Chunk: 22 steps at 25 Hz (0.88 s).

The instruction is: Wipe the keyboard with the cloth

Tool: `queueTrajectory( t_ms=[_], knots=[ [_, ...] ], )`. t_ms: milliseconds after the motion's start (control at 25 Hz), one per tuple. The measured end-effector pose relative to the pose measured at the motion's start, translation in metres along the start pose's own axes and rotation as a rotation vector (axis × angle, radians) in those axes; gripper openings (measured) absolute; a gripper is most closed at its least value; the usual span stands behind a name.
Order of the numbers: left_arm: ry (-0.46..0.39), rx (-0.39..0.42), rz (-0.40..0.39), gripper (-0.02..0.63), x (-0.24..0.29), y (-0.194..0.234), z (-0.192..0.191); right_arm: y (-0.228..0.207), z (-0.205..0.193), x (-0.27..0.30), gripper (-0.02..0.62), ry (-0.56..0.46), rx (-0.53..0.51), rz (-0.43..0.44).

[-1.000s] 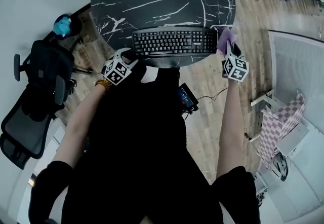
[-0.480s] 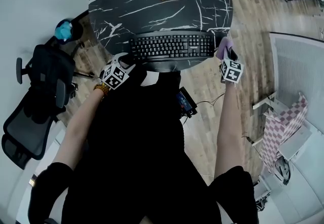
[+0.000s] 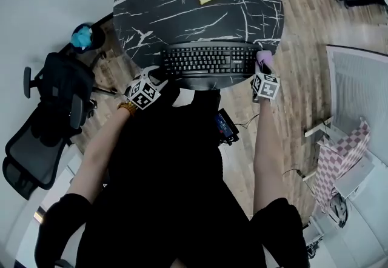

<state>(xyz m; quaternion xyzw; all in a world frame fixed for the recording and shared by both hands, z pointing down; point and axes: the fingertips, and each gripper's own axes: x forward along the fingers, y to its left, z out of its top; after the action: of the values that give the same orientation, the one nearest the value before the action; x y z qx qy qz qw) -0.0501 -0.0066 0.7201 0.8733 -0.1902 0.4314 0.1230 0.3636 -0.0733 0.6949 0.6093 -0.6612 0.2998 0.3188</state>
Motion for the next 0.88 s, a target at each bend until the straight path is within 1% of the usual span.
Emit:
queueTrajectory(
  t_ms=[120, 320, 640, 760, 880],
  knots=[
    [-0.008, 0.002, -0.001, 0.229, 0.001, 0.000, 0.000, 0.001, -0.003, 0.003, 0.072, -0.001, 0.046, 0.000],
    [-0.013, 0.004, -0.001, 0.229, 0.000, -0.002, -0.002, 0.006, -0.008, 0.005, 0.072, 0.041, 0.025, -0.039],
    [-0.021, 0.006, -0.002, 0.229, 0.000, 0.000, 0.001, 0.007, -0.006, 0.004, 0.072, 0.032, 0.076, -0.093],
    [-0.025, 0.008, -0.002, 0.233, 0.000, -0.001, 0.001, 0.010, -0.005, 0.003, 0.071, 0.033, 0.070, -0.116],
    [-0.028, 0.012, -0.004, 0.233, 0.000, 0.000, 0.001, 0.020, -0.006, 0.004, 0.071, 0.031, 0.045, -0.116]
  ],
)
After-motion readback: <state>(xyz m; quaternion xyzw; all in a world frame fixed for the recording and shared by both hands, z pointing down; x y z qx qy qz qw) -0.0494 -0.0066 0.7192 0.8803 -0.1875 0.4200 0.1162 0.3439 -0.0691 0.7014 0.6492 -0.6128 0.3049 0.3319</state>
